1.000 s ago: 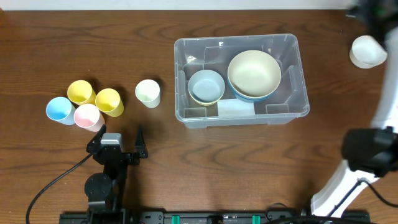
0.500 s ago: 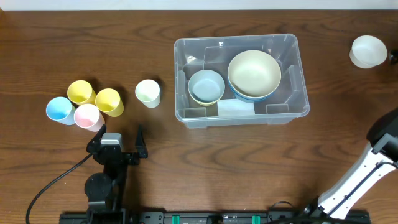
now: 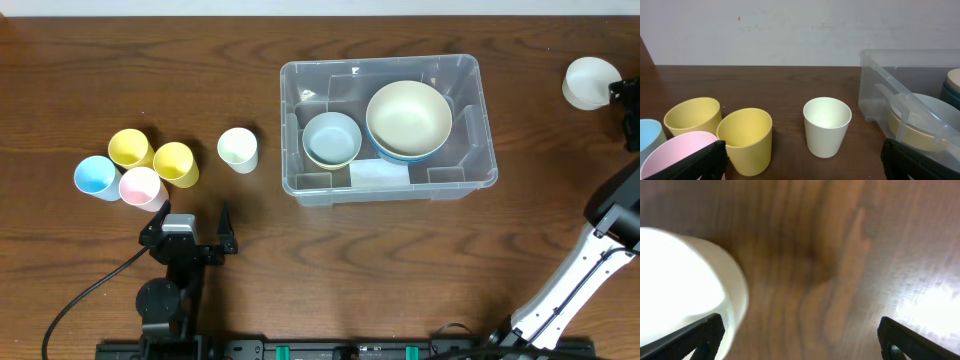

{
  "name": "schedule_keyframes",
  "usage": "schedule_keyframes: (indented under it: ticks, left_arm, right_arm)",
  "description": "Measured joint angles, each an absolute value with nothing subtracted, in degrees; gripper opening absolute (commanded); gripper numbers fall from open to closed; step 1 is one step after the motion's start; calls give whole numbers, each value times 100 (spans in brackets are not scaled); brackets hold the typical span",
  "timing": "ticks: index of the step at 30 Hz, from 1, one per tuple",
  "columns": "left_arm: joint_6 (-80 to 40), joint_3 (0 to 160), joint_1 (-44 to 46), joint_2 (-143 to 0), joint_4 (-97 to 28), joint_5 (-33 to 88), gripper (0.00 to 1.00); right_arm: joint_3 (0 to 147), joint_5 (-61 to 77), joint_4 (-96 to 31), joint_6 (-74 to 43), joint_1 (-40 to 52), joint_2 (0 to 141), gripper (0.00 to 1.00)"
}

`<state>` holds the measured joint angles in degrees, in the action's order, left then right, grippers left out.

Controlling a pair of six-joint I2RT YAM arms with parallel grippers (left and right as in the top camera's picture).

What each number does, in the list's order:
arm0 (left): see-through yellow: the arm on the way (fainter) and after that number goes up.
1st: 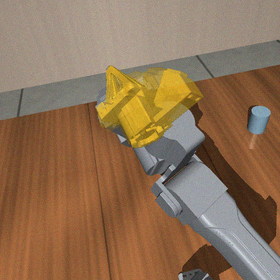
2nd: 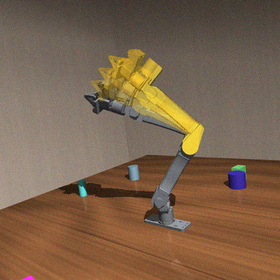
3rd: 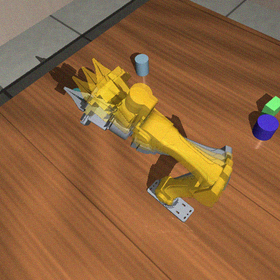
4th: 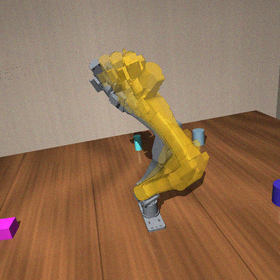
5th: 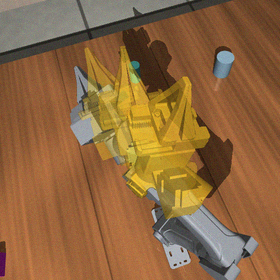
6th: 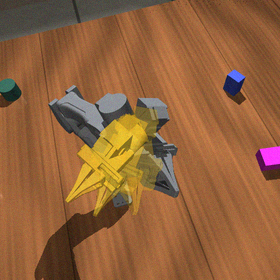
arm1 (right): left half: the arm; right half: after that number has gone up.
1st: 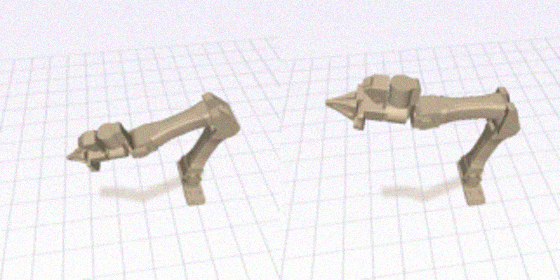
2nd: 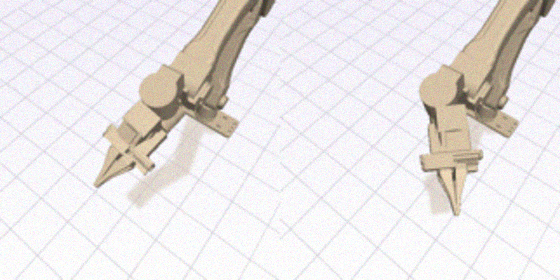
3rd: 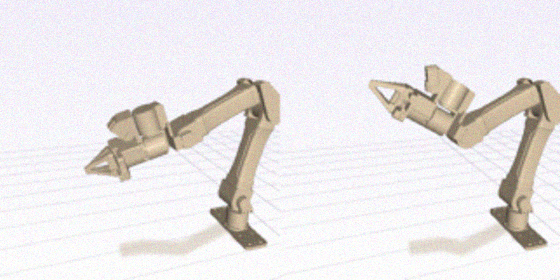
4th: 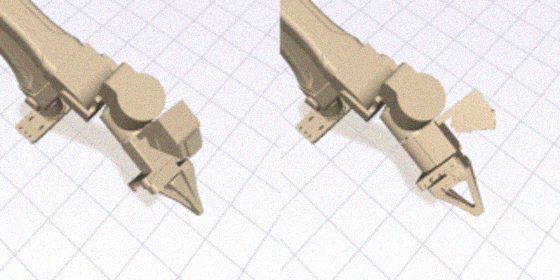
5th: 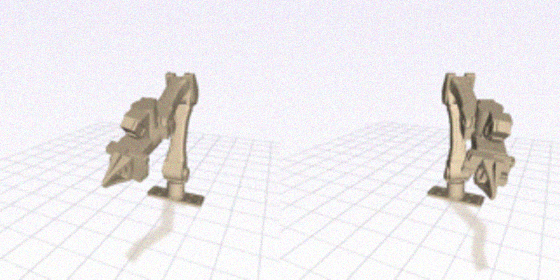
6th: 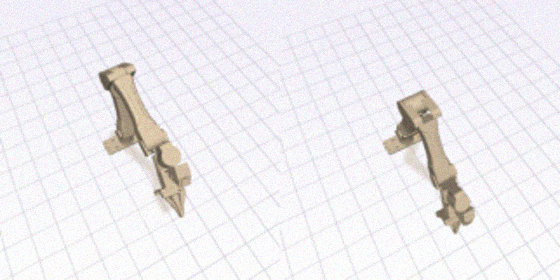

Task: Pack container
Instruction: 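Move the right gripper to the white bowl and grasp its rim, then carry the white bowl into the bin onto the grey bowl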

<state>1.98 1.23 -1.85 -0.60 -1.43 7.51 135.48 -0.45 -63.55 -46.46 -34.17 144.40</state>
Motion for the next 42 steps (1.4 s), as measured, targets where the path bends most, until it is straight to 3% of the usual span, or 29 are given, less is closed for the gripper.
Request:
schedule_keyframes:
  ticks: [30, 33, 38, 42]
  left_arm:
    - [198, 123, -185, -60, -143, 751, 98]
    - [198, 123, -185, -60, -143, 751, 98]
    - [198, 123, -185, -60, -143, 751, 98]
    - [198, 123, -185, -60, -143, 751, 98]
  right_arm:
    - [13531, -27, -6204, -4582, -3011, 14890, 99]
    - [13526, -115, -6320, -4545, -3011, 14892, 85]
    - [13526, -189, -6414, -4416, -3011, 14892, 48]
    - [13526, -193, -6565, -4438, -3011, 14892, 12]
